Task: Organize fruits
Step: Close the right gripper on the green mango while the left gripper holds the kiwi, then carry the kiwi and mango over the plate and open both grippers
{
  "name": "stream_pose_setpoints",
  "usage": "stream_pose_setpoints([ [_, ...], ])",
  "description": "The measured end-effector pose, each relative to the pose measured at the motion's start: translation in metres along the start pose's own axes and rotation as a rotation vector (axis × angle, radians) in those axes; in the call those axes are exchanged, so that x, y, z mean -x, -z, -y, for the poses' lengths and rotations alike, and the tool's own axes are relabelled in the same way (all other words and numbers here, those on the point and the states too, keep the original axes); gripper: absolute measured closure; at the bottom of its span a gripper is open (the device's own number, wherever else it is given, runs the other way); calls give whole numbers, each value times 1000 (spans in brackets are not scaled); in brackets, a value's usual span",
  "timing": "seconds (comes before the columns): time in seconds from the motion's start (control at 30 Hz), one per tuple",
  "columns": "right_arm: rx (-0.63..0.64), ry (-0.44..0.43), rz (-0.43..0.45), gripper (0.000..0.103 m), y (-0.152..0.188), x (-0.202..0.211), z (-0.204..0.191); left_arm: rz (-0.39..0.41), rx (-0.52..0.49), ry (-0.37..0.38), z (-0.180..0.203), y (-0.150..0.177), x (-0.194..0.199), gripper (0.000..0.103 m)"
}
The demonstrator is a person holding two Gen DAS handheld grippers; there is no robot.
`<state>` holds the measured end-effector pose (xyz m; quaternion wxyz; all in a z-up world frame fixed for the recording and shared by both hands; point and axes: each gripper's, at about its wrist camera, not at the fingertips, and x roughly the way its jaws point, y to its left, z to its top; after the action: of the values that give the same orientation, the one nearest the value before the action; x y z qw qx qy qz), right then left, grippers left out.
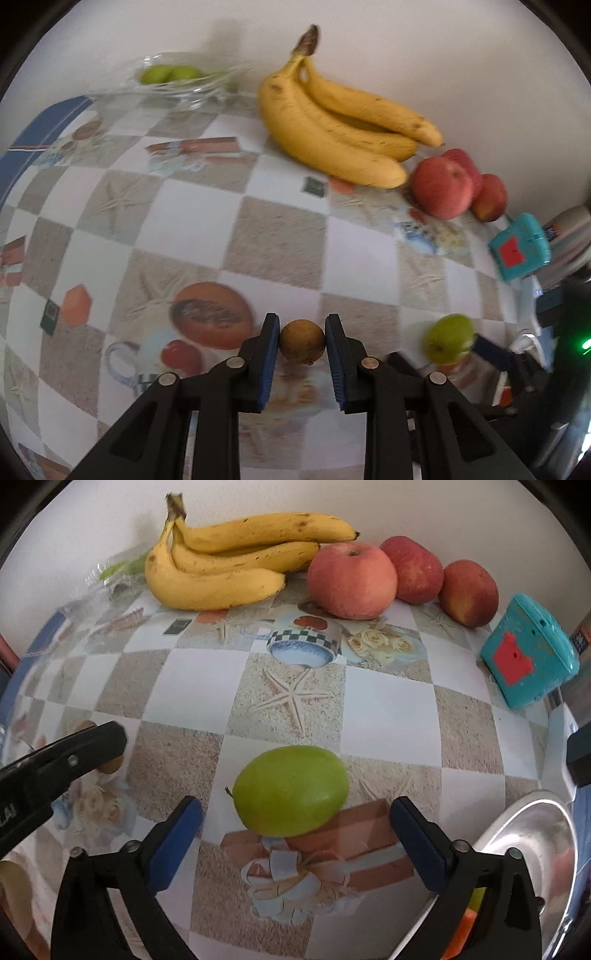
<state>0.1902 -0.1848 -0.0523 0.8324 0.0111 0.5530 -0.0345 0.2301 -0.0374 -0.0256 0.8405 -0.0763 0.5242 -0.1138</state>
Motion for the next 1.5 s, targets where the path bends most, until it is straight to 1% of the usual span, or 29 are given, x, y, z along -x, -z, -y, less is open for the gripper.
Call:
stream_pose_setpoints([
  [0.03,-1,1,0,0,-1,-1,0,17,1,1,-4,2,3,76],
  [0.17,-3,0,1,0,-3,-2,0,36,-10,-32,-8,6,6,76],
  [0.43,26,-15,-49,0,-7,-6,1,25,18,9,-23,12,14,76],
  [0.63,6,-6,-13,0,-1,-4,-1,20,28,33,-27,12,14,76],
  [0.73,2,-5,-19,0,1,-5,-1,20,32,38,-28,12,14,76],
  [0.83,-9,1,-48,0,-3,-6,-1,19,31,39,-28,12,14,76],
  [1.03,45,-22,-161,0,-16,-14,-1,22,23,27,-26,12,14,76],
  [1.1,83,-32,-155,0,-20,-15,-1,21,23,26,-26,12,15,76],
  [1.17,92,-35,-136,1,-20,-15,0,20,25,26,-26,12,15,76],
  [1.23,84,-33,-111,7,-20,-11,2,18,26,27,-26,12,15,76],
  [1.27,77,-33,-99,17,-21,-8,4,17,26,26,-25,12,15,76],
  [1.3,70,-33,-92,29,-20,-5,6,15,27,27,-25,12,15,76],
  [1.33,66,-35,-89,35,-21,-3,8,12,28,27,-25,12,15,76],
  [1.37,65,-42,-90,46,-22,-2,9,9,30,28,-24,13,15,76],
  [1.4,66,-53,-98,49,-23,-1,10,7,30,27,-24,13,15,76],
  [1.5,57,-62,-110,49,-25,-1,13,-2,27,24,-20,14,18,76],
])
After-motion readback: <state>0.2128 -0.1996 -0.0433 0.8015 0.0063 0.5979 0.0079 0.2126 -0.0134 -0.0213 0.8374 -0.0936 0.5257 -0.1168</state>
